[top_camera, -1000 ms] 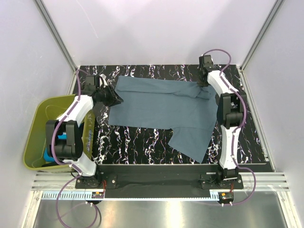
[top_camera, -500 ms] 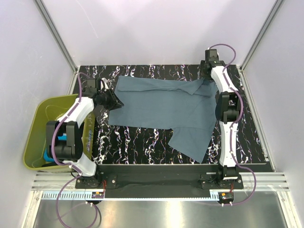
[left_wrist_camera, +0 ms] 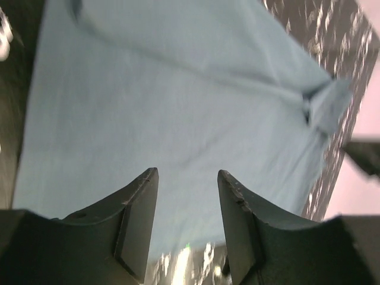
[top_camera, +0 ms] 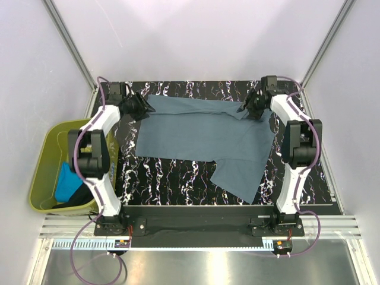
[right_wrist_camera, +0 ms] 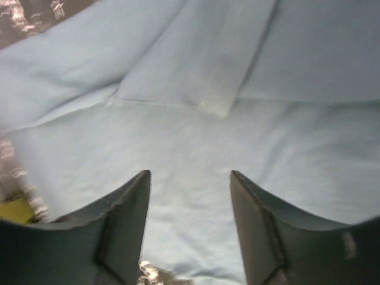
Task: Fold and stack the t-shirts
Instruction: Fold the tshirt
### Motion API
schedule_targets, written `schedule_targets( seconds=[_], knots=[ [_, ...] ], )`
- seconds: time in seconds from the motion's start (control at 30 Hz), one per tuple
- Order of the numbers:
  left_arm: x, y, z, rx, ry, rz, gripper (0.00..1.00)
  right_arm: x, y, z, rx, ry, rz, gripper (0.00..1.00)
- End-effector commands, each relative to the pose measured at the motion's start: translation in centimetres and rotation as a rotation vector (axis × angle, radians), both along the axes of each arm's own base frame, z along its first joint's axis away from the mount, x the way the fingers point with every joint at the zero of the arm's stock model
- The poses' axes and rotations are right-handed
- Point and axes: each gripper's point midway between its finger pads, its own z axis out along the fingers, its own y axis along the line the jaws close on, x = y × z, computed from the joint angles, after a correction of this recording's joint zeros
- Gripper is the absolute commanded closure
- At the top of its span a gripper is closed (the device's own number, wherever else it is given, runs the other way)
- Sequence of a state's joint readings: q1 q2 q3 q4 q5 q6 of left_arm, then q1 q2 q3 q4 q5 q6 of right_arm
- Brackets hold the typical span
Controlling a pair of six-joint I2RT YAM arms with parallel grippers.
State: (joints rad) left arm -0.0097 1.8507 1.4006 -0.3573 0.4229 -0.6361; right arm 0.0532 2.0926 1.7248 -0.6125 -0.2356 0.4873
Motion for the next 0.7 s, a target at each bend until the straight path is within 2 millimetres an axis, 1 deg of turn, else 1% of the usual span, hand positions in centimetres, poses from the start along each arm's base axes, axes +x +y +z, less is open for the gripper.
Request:
schedule_targets(
  seconds=[0.0,0.03,0.07,0.1,0.13,0.17,0.2,0.23,0.3,0.43,0.5,0.57,0.63,0.67],
  knots=[
    [3.9,0.5,0.7,-0.021,-0.055,0.054,0.51,1.5,2.2,3.0,0.258,-0.124,-0.035,0.41],
    [4.3,0.5,-0.5,-0.028,-0.029,0.061,0.52,2.1,2.1,3.4,0.288,-0.163,-0.034,0.47],
    [5.0,0.4,-0.2,-0.032,-0.042,0.064,0.53,2.0,2.3,2.9,0.315,-0.154,-0.031,0.52],
    [5.3,0.4,-0.5,-0.035,-0.039,0.067,0.54,1.9,2.2,2.3,0.335,-0.137,-0.049,0.55],
    [5.6,0.5,-1.3,-0.032,-0.026,0.075,0.55,2.2,2.4,2.3,0.349,-0.153,-0.045,0.57],
    [6.0,0.5,-1.3,-0.035,-0.026,0.080,0.55,2.1,2.6,1.7,0.362,-0.137,-0.045,0.57],
    [6.4,1.6,-1.4,-0.038,-0.023,0.103,0.55,2.4,1.3,1.3,0.370,-0.131,-0.080,0.57],
    [6.6,1.7,-2.1,-0.045,-0.006,0.114,0.54,2.5,1.2,1.1,0.375,-0.128,-0.085,0.57],
    [6.9,2.0,-2.3,-0.049,0.000,0.130,0.53,2.5,1.0,0.2,0.380,-0.112,-0.100,0.50],
    [7.3,2.7,-3.8,-0.040,0.031,0.168,0.52,2.5,0.3,-1.4,0.386,-0.084,-0.128,0.49],
    [7.5,2.8,-4.6,-0.039,0.042,0.171,0.53,2.3,0.0,-1.8,0.386,-0.078,-0.133,0.49],
    [7.9,3.0,-4.8,-0.038,0.045,0.179,0.54,2.3,-0.3,-2.1,0.386,-0.079,-0.135,0.49],
    [8.1,3.0,-5.6,-0.039,0.058,0.182,0.57,2.4,-0.2,-2.2,0.396,-0.077,-0.129,0.50],
    [8.3,3.0,-5.6,-0.040,0.055,0.183,0.58,2.3,-0.1,-2.4,0.401,-0.074,-0.121,0.51]
  ],
)
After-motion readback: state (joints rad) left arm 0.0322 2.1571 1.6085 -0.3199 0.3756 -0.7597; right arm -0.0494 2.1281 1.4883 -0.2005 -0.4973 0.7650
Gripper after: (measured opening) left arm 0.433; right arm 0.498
